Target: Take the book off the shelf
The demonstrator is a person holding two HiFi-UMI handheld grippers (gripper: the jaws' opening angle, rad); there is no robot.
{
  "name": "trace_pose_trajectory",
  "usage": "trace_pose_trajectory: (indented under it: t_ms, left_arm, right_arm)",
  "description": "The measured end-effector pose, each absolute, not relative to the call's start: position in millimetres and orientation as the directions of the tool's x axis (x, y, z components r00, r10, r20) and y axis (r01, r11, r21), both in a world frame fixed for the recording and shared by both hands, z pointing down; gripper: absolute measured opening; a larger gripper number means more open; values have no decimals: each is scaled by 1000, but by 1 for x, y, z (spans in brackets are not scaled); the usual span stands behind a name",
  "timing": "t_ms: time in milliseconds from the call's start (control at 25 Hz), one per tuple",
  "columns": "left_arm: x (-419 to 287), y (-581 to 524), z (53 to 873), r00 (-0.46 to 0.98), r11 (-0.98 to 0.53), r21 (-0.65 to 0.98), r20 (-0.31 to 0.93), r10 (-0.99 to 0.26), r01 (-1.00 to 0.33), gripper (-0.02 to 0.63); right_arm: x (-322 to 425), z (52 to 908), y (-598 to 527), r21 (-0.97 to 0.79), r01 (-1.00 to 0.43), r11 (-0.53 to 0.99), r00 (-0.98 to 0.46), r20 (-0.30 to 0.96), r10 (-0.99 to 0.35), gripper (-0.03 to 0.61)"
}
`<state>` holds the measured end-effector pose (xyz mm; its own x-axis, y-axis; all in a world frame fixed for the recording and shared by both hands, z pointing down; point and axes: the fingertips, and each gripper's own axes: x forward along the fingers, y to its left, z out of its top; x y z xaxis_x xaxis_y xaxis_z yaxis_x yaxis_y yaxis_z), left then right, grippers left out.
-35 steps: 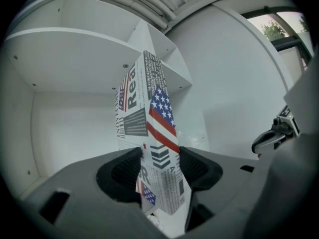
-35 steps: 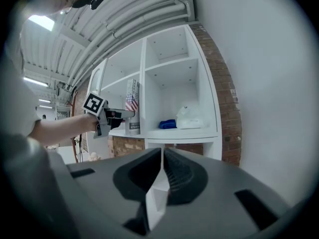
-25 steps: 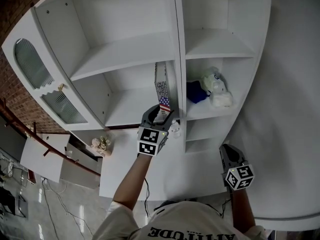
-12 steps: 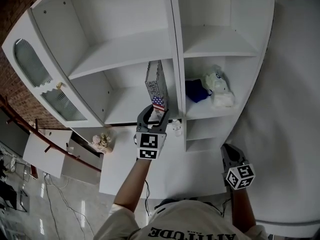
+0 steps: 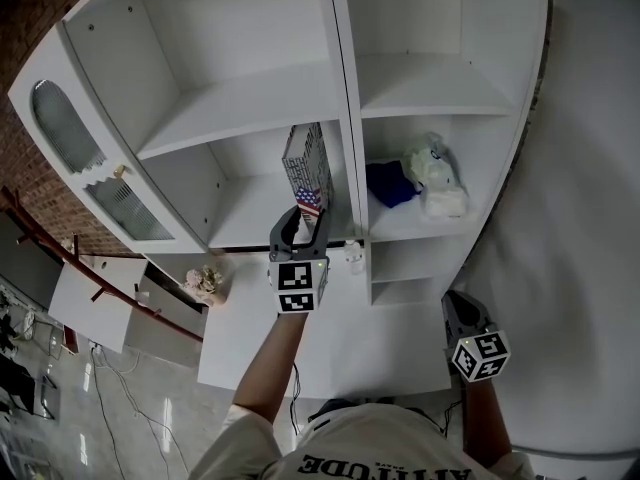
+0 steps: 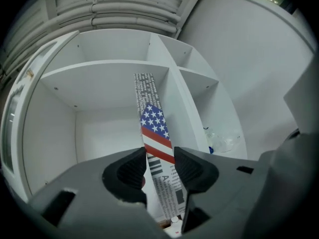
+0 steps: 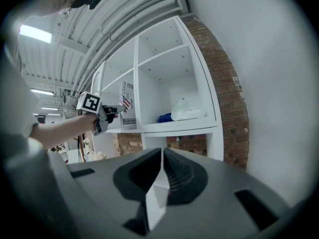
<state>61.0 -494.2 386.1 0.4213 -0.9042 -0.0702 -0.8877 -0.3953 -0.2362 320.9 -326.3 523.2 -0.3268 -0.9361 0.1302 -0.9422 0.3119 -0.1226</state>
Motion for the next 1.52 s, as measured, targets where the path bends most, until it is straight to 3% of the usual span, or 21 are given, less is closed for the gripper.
trace_pose_trajectory:
  t_ms: [680,1520]
  left_arm:
    - [25,-466,360,381,-354,-141,-291,-878,-924,162]
    - [-30,-428,328,389,-359,-150,-404,-828,-921,160]
  right_arm:
    - [323,535,-323,-137,-934,330,-348,148,-926,35]
    - [260,519,-318,-104,-929,356,-369,141,-919,35]
